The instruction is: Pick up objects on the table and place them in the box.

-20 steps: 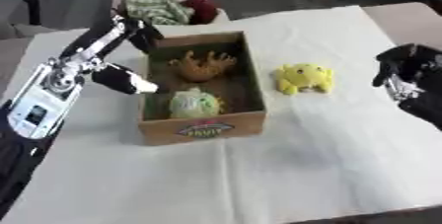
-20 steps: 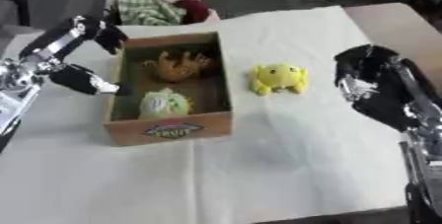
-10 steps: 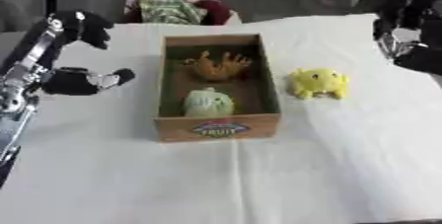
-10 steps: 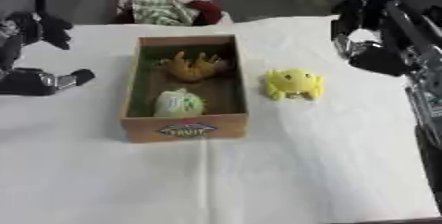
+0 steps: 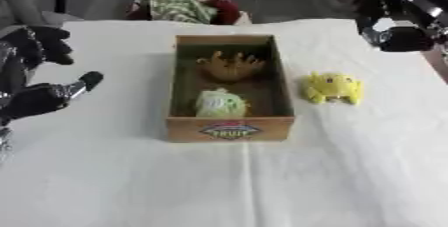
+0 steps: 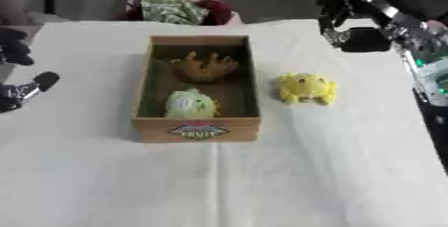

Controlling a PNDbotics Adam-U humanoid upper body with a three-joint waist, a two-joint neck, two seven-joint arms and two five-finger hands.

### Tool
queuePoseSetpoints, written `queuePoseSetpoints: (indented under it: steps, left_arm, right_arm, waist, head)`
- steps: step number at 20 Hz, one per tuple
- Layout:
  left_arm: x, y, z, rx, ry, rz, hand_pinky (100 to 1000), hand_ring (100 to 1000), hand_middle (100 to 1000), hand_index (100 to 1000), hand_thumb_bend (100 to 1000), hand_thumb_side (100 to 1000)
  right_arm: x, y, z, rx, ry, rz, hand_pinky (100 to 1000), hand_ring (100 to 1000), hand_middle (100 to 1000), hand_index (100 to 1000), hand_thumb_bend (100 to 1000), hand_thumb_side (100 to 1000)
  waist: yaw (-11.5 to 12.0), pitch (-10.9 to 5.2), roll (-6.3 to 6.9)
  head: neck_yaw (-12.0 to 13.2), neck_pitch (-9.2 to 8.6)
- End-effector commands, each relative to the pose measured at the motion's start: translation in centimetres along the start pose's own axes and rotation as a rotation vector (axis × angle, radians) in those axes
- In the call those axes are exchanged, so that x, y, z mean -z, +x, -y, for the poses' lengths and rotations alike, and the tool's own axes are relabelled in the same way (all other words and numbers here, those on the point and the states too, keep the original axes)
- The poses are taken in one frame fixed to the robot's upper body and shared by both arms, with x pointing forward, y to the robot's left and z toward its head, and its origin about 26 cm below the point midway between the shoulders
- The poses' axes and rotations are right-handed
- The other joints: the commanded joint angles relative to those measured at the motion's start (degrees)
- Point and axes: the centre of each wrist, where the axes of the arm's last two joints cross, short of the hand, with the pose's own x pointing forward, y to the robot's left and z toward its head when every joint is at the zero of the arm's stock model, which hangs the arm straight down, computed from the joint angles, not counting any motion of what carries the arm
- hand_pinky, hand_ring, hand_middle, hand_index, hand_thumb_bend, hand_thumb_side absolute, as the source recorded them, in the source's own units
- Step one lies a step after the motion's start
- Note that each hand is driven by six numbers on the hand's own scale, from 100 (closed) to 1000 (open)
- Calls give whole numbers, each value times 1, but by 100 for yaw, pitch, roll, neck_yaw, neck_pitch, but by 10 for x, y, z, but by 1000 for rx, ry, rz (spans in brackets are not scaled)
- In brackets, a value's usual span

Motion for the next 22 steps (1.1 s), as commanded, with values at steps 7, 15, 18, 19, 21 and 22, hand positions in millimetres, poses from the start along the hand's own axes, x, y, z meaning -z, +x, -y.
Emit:
queuePoseSetpoints:
  steps: [7, 15, 18, 19, 21, 22]
  left_arm:
    - [-5, 2, 2, -61, 24, 19, 636, 535, 515, 706, 637, 100]
    - [-6, 0, 6, -75, 9, 17, 638, 537, 515, 710, 636, 100]
    - [-8, -2, 6, -77, 12, 11, 638, 538, 515, 711, 636, 100]
    - [-8, -2, 6, -78, 14, 9, 638, 538, 516, 711, 636, 100]
    - [-9, -2, 6, -79, 16, 9, 639, 538, 516, 712, 636, 100]
    - [-9, -2, 6, -79, 17, 8, 639, 538, 516, 712, 636, 100]
  right_arm:
    - [16, -29, -19, 11, 165, -173, 653, 752, 719, 832, 100, 208]
    - [6, -65, -55, -18, 248, -292, 672, 770, 739, 843, 100, 251]
    - [-3, -77, -63, -44, 266, -325, 679, 775, 745, 848, 100, 264]
    - [-5, -79, -65, -57, 273, -330, 684, 779, 749, 851, 100, 264]
    - [-7, -82, -67, -85, 288, -335, 686, 773, 749, 851, 100, 271]
    - [-8, -83, -67, -97, 291, -337, 685, 772, 747, 851, 100, 269]
  waist:
    - [162, -59, 11]
    - [178, -50, 25]
    - [156, -60, 28]
    - [149, -63, 29]
    - [134, -70, 31]
    - [129, -73, 32]
  head:
    - [-122, -103]
    - [-148, -113]
    - [-150, -104]
    - [-151, -103]
    - [-153, -103]
    - [-153, -102]
